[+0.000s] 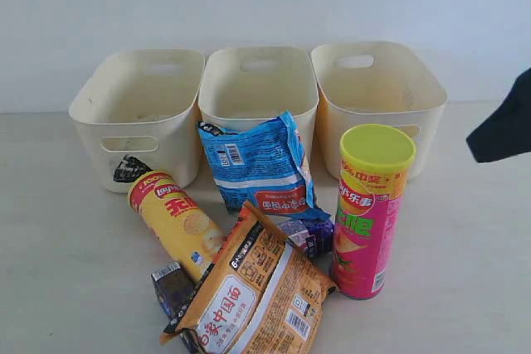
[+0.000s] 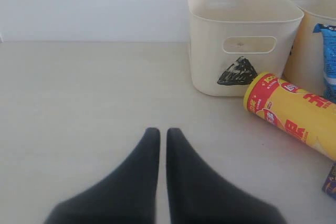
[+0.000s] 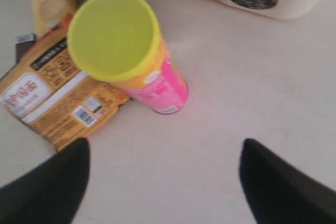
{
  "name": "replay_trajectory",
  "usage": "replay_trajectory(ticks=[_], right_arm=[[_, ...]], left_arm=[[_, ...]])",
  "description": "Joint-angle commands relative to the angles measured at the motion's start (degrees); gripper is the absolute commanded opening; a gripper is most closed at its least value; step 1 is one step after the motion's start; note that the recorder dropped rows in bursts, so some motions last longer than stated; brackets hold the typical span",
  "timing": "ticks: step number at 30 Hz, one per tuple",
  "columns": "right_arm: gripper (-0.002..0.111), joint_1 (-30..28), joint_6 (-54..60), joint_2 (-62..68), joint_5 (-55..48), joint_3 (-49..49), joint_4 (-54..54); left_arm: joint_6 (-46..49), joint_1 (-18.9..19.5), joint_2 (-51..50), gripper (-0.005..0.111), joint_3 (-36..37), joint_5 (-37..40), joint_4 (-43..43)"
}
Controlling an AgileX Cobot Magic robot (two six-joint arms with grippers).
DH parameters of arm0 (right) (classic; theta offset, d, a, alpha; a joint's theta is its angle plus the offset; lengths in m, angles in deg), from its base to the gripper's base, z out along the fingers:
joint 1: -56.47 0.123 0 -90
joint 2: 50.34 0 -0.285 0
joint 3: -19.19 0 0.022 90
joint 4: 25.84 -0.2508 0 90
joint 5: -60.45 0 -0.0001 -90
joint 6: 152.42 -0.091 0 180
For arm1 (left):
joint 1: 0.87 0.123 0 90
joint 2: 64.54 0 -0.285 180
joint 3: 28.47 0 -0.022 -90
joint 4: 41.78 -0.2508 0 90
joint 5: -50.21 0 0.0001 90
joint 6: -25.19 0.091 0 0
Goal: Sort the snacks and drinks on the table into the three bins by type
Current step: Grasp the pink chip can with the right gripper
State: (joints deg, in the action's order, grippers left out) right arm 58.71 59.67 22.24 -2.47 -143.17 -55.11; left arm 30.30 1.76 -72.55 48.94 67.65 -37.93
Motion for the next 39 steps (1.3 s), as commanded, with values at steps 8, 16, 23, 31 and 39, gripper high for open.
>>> replay_trajectory(ticks=[8,16,23,31,39], right_arm=[[0.09,16.9,-7.81,-0.11,15.8,1.95,7.06],[0.09,26.35,-12.31,0.12,39.07,14.21,13.24],[0.09,26.5,-14.45,8.16,43.95,15.26,13.35],[0.089,26.5,-15.2,12.94,48.57,15.26,13.35],[0.03,26.5,-15.08,12.94,47.74,15.26,13.35]], left_arm=[[-0.58,0.2,0.22,0.004,-0.19,-0.94,0.17],[-0.58,0.2,0.22,0.004,-0.19,-0.94,0.17],[-0.58,0.2,0.22,0.004,-0.19,-0.94,0.17],[-0.58,0.2,0.22,0.004,-0.19,-0.94,0.17],[-0.58,0.2,0.22,0.004,-0.19,-0.94,0.17]])
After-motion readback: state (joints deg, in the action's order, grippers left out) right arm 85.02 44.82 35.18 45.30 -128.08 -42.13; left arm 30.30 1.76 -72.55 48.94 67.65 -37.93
